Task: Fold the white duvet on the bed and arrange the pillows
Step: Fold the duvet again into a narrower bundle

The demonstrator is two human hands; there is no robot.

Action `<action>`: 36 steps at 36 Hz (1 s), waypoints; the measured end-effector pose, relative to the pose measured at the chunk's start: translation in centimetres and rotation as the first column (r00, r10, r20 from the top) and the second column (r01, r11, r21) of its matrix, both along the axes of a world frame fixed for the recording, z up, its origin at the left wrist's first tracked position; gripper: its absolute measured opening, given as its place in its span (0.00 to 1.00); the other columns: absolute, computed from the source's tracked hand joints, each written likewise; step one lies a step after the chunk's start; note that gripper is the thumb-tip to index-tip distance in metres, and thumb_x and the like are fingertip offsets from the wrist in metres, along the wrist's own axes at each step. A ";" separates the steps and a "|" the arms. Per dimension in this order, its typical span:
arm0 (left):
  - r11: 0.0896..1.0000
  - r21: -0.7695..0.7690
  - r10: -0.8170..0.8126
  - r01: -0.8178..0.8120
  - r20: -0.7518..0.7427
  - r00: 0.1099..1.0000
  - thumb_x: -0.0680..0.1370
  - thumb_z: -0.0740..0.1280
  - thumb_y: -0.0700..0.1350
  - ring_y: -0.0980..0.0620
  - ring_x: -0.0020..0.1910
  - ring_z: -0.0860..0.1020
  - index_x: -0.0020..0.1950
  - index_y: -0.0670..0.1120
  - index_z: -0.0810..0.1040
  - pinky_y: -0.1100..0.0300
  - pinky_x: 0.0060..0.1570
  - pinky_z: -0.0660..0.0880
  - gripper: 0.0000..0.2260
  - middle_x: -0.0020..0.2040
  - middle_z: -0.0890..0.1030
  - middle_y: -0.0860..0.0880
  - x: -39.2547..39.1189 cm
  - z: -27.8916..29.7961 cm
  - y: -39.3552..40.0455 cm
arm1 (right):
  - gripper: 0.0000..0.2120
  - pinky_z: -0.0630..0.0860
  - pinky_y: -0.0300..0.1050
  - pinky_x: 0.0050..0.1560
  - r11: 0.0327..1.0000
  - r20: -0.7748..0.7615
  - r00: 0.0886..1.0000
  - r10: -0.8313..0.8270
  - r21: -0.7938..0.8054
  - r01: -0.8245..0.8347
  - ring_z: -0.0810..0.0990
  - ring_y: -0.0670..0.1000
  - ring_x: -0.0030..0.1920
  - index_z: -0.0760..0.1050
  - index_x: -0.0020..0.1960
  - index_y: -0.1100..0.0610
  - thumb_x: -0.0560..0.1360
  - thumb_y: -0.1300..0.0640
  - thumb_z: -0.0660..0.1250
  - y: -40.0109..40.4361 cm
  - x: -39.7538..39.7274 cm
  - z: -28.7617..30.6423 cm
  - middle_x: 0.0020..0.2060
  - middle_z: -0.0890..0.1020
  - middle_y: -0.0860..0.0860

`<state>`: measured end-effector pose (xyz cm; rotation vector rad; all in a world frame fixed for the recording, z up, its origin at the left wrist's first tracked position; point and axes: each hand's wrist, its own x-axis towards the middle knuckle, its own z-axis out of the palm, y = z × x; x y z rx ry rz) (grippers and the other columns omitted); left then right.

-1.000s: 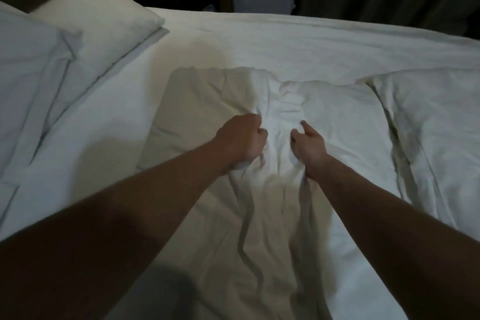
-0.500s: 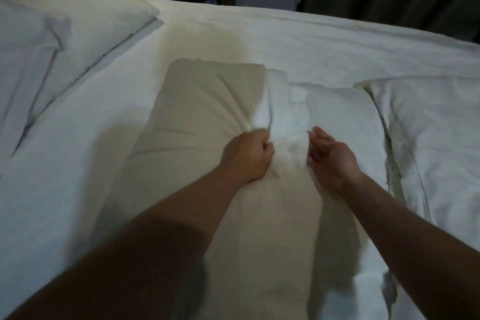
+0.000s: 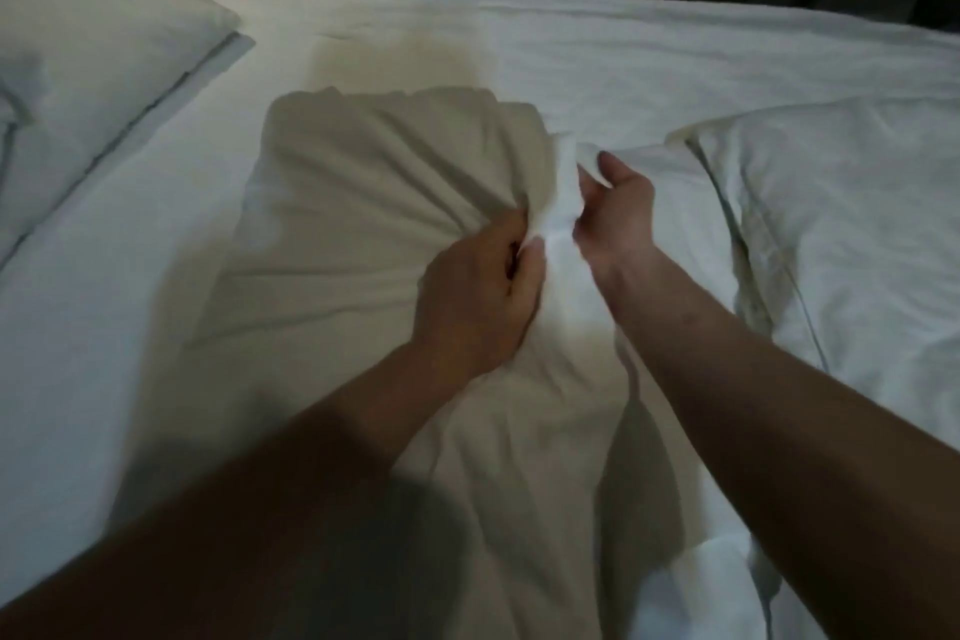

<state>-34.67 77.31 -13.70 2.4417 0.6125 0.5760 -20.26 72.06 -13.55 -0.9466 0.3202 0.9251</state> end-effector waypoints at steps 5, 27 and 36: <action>1.000 0.015 0.006 -0.001 -0.301 0.954 0.81 0.52 0.57 0.45 0.40 0.80 0.51 0.52 0.72 0.52 0.37 0.73 0.12 0.38 0.80 0.49 -2.1 -8.2 1.7 | 0.24 0.72 0.50 0.66 0.956 0.013 0.991 0.132 -0.266 -0.124 0.79 0.53 0.60 0.72 0.69 0.59 0.84 0.46 0.49 -3.4 0.4 -3.8 0.65 0.79 0.54; 0.985 -0.150 -0.143 0.088 -0.407 0.902 0.64 0.64 0.77 0.53 0.73 0.65 0.75 0.52 0.64 0.54 0.70 0.62 0.46 0.73 0.67 0.53 -18.1 2.7 -5.0 | 0.32 0.80 0.47 0.48 0.735 0.103 0.823 0.559 -0.522 -0.433 0.81 0.50 0.49 0.69 0.63 0.57 0.69 0.38 0.73 3.8 -3.3 -0.5 0.54 0.80 0.49; 0.985 -0.113 -0.173 0.134 -0.494 0.852 0.67 0.66 0.60 0.51 0.79 0.51 0.79 0.55 0.56 0.46 0.74 0.53 0.41 0.81 0.49 0.56 -17.4 0.7 -8.5 | 0.04 0.65 0.33 0.23 0.802 0.490 0.757 0.432 -0.593 -0.074 0.71 0.41 0.22 0.77 0.45 0.55 0.75 0.54 0.67 4.5 -1.7 1.1 0.30 0.73 0.46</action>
